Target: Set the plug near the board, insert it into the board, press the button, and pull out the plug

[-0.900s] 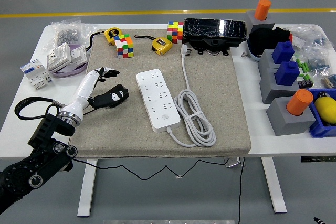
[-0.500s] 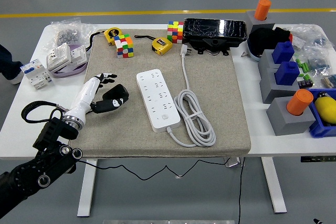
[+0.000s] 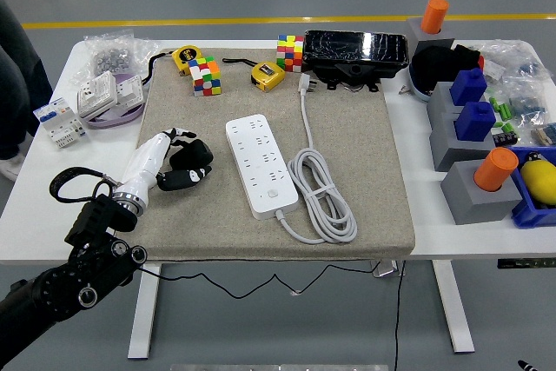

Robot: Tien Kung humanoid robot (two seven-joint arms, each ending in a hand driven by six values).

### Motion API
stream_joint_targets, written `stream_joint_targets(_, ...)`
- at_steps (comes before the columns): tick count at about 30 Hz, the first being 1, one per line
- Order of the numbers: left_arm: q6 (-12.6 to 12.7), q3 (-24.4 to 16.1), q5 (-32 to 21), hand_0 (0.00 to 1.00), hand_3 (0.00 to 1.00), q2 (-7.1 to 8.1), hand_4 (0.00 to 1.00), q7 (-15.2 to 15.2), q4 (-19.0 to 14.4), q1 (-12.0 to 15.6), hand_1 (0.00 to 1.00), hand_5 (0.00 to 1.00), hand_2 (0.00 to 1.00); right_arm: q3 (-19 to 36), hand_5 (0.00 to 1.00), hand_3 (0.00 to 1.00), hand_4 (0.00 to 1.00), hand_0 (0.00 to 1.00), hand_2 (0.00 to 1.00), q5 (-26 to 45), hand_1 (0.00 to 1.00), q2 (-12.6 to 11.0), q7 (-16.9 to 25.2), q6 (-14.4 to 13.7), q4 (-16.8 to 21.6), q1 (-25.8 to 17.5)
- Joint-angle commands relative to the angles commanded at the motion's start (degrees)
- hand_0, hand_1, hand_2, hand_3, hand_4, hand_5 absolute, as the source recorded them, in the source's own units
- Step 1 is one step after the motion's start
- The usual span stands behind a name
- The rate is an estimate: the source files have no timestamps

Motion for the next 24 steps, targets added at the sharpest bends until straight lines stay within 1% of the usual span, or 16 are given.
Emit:
stream_joint_targets(2, -0.2, -0.1, 0.0, 0.681, 0.626, -0.13, 0.831, 0.3, 0.4, -0.1, 0.681, 0.184, 0.559, 0.0, 0.426, 0.562, 0.901, 0.543, 0.664, 0.0, 0.645, 0.0, 0.0, 0.0, 0.0, 0.0)
stream_joint_targets(3, -0.5, -0.1, -0.3, 0.544, 0.547, -0.19, 0.692, 0.4, 0.5, -0.2, 0.542, 0.095, 0.507, -0.1, 0.426, 0.563, 0.902, 0.543, 0.664, 0.0, 0.645, 0.0, 0.0, 0.0, 0.0, 0.0)
stream_joint_targets(8, -0.1, -0.1, -1.3, 0.544, 0.547, -0.43, 0.692, -0.5, 1.0, -0.4, 0.542, 0.095, 0.507, -0.2, 0.426, 0.563, 0.902, 0.543, 0.664, 0.0, 0.645, -0.2, 0.0, 0.0, 0.0, 0.1)
stream_joint_targets(9, 0.0, -0.1, -1.3, 0.409, 0.514, -0.45, 0.538, -0.6, 1.0, -0.5, 0.399, 0.043, 0.436, -0.2, 0.427, 0.563, 0.902, 0.543, 0.664, 0.0, 0.646, -0.2, 0.0, 0.0, 0.0, 0.1)
stream_joint_targets(14, -0.1, -0.1, -0.6, 0.409, 0.514, -0.54, 0.538, -0.9, 1.2, -0.7, 0.399, 0.043, 0.436, -0.2, 0.427, 0.563, 0.902, 0.543, 0.664, 0.0, 0.646, -0.2, 0.0, 0.0, 0.0, 0.1)
stream_joint_targets(15, -0.2, 0.0, -0.6, 0.401, 0.514, -0.50, 0.478, -1.1, 1.1, -0.7, 0.380, 0.018, 0.423, -0.2, 0.427, 0.562, 0.901, 0.543, 0.664, 0.0, 0.645, -0.2, 0.0, 0.0, 0.0, 0.1)
stream_joint_targets(16, -0.3, 0.1, -0.6, 0.401, 0.514, -0.44, 0.478, -1.2, 1.0, -0.8, 0.380, 0.018, 0.423, -0.2, 0.427, 0.562, 0.901, 0.543, 0.664, 0.0, 0.645, -0.2, 0.0, 0.0, 0.0, 0.1)
stream_joint_targets(21, -2.5, 0.9, -3.1, 0.406, 0.514, 0.41, 0.476, -2.1, -1.2, -1.3, 0.379, 0.027, 0.417, -0.3, 0.427, 0.563, 0.902, 0.543, 0.664, 0.0, 0.644, -0.2, 0.0, 0.0, 0.0, 0.0)
stream_joint_targets(24, -4.6, 2.0, -5.6, 0.406, 0.514, 1.24, 0.476, -2.5, -3.2, -2.1, 0.379, 0.027, 0.417, -0.4, 0.427, 0.563, 0.902, 0.543, 0.664, 0.0, 0.644, -0.3, 0.0, 0.0, 0.0, 0.0)
